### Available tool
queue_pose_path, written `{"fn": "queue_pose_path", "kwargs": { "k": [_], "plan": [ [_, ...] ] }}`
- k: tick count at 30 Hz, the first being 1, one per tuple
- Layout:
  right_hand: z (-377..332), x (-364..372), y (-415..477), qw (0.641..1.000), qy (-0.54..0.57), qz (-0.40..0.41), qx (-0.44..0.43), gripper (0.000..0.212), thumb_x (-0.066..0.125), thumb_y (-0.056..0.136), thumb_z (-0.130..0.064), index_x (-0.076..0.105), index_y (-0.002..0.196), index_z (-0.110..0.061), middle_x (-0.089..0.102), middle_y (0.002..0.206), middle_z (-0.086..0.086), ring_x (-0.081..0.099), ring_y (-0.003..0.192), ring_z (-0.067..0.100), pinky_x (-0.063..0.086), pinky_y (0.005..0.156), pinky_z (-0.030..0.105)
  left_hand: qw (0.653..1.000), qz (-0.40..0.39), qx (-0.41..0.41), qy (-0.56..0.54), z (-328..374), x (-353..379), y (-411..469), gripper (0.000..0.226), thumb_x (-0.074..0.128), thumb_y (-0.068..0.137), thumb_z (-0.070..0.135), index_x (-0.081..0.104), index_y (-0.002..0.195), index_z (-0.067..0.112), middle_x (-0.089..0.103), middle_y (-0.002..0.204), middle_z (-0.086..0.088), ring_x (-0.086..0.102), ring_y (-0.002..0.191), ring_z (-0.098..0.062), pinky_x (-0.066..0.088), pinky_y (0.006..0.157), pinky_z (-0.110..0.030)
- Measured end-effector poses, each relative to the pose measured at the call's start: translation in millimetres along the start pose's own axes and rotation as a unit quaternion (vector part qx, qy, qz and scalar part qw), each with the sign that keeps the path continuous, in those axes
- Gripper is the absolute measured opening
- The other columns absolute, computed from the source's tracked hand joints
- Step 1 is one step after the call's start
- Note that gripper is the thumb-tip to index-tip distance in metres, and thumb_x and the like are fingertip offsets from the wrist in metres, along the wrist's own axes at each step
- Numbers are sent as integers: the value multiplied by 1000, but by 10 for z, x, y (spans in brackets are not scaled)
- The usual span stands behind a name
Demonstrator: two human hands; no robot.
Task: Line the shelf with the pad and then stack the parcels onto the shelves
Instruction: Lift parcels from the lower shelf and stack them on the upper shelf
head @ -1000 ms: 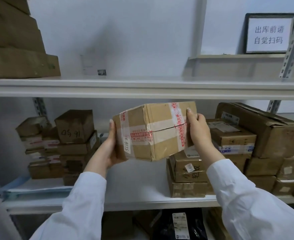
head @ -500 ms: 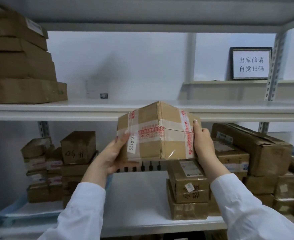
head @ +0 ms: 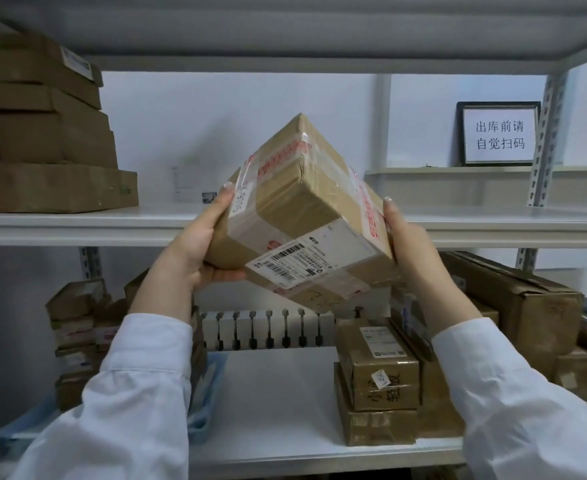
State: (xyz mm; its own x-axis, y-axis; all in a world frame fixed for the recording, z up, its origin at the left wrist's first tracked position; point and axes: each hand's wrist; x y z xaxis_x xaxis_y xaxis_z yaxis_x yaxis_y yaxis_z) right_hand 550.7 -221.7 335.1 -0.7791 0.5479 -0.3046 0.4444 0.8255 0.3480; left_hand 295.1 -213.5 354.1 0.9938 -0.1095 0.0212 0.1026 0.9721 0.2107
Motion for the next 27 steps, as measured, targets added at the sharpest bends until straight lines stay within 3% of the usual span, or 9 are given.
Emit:
{"fn": "queue_pose_path", "kwargs": {
  "k": [4,6,9,13,16,18,21,23,27],
  "plan": [
    [-166,-75,68,996,-48,11,-70,60,30,94,-61,63,91,-12,58,72,-1,57,66,15,44,62,30,1000,8,26,-1,183,-59,9,47,45,78,71,65,86,29,69,78,0,66,81,-21,57,72,-42],
    [-272,-99,115,995,-26,23,-89,57,30,96,-57,63,94,-10,56,72,-1,54,66,15,42,61,30,998,15,55,-3,290,-70,7,45,44,81,69,65,82,29,70,74,3,66,81,-20,56,74,-43],
    [-411,-45,240,993,56,41,-99,53,32,95,-58,64,87,-16,60,84,2,59,76,17,46,71,33,995,18,95,-11,444,-27,5,41,44,83,66,64,84,30,70,80,4,66,82,-19,57,70,-40],
    [-500,61,446,979,138,120,-93,53,37,93,-56,44,127,-17,43,119,4,52,101,22,46,90,39,992,31,121,-30,556,101,17,36,47,87,59,63,97,29,69,87,7,66,79,-16,57,58,-33],
    [-591,108,497,975,180,64,-109,51,33,92,-57,60,110,-17,56,126,12,54,112,25,43,99,41,988,58,132,-53,566,189,65,42,48,88,56,61,113,25,68,94,4,66,82,-18,58,54,-33],
    [-606,148,501,973,206,6,-108,67,32,77,-76,63,109,-26,59,129,5,54,118,21,40,104,40,985,72,140,-67,565,232,94,45,47,88,57,60,118,24,68,95,4,66,81,-18,59,54,-33],
    [-554,216,626,978,175,7,-113,96,23,59,-94,49,131,-37,54,136,-2,44,128,23,28,111,48,980,81,166,-78,572,289,144,46,46,90,55,56,120,23,67,100,4,66,87,-19,59,55,-33],
    [-602,197,520,981,152,29,-117,84,19,73,-82,42,136,-33,49,137,3,39,130,28,26,112,50,974,98,189,-82,571,328,199,39,47,91,52,53,117,24,66,100,5,64,89,-18,59,59,-34],
    [-607,150,365,959,243,-29,-143,48,24,100,-50,52,125,-20,56,112,-2,52,110,14,38,97,28,963,130,231,-46,452,438,408,41,54,88,51,51,118,24,65,111,2,64,98,-21,57,62,-34]
  ]
}}
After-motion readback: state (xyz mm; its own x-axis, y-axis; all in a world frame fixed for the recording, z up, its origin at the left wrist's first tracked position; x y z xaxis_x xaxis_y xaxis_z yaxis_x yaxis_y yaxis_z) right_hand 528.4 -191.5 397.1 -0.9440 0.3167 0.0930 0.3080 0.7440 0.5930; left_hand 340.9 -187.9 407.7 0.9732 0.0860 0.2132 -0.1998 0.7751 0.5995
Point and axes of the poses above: each hand's wrist, its own y-axis towards the middle knuckle, its own x-axis out of the palm, z = x × y
